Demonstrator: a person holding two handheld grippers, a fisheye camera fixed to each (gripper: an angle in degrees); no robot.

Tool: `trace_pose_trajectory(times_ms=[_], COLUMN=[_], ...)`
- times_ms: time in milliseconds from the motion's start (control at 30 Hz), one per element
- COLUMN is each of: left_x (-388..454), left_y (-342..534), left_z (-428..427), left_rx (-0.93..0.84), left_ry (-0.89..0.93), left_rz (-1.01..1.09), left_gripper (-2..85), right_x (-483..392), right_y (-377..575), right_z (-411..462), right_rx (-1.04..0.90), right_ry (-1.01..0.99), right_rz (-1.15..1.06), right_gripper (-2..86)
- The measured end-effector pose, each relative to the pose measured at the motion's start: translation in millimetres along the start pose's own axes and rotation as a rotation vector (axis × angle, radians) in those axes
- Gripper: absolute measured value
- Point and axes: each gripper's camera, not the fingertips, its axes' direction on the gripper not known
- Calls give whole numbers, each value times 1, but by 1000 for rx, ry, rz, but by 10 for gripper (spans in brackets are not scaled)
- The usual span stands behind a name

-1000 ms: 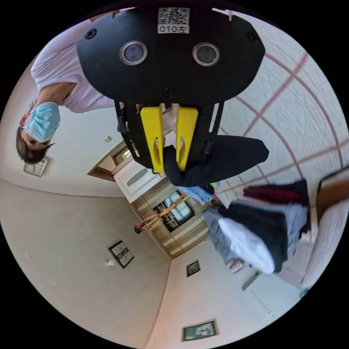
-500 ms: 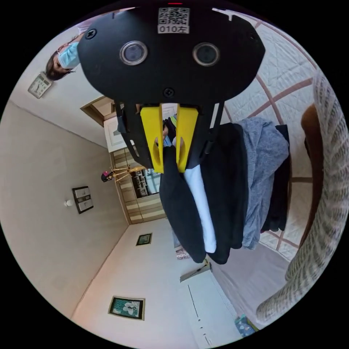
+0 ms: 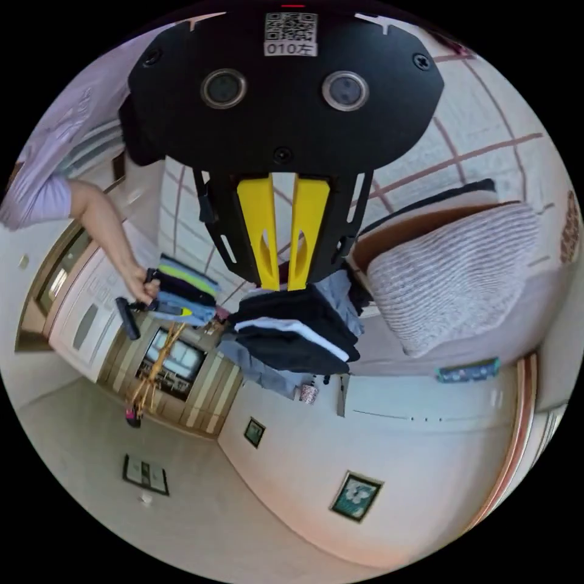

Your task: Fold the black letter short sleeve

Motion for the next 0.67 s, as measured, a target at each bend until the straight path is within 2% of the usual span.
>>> trace_pose_trajectory(times_ms=[33, 133, 367, 500, 667], left_x=[30, 90, 173, 188, 166], left_y=[22, 83, 184, 222, 238], left_z=[-33, -114, -257, -323, -382], left_rx=[-13, 23, 92, 105, 156], left_ry=[-135, -413, -545, -615, -678], left_rz=[93, 162, 149, 136, 42], left_gripper=[5, 1, 4, 28, 75], right_x=[-31, -108, -268, -314, -349], right_y=[43, 153, 346, 391, 438], right_z=[-9, -18, -23, -51, -92], right_rx=[23, 89, 182, 294, 531], right_ry=[60, 166, 194, 177, 45], right_rz=[-53, -87, -115, -179, -193], right_gripper=[64, 43, 17, 23, 62])
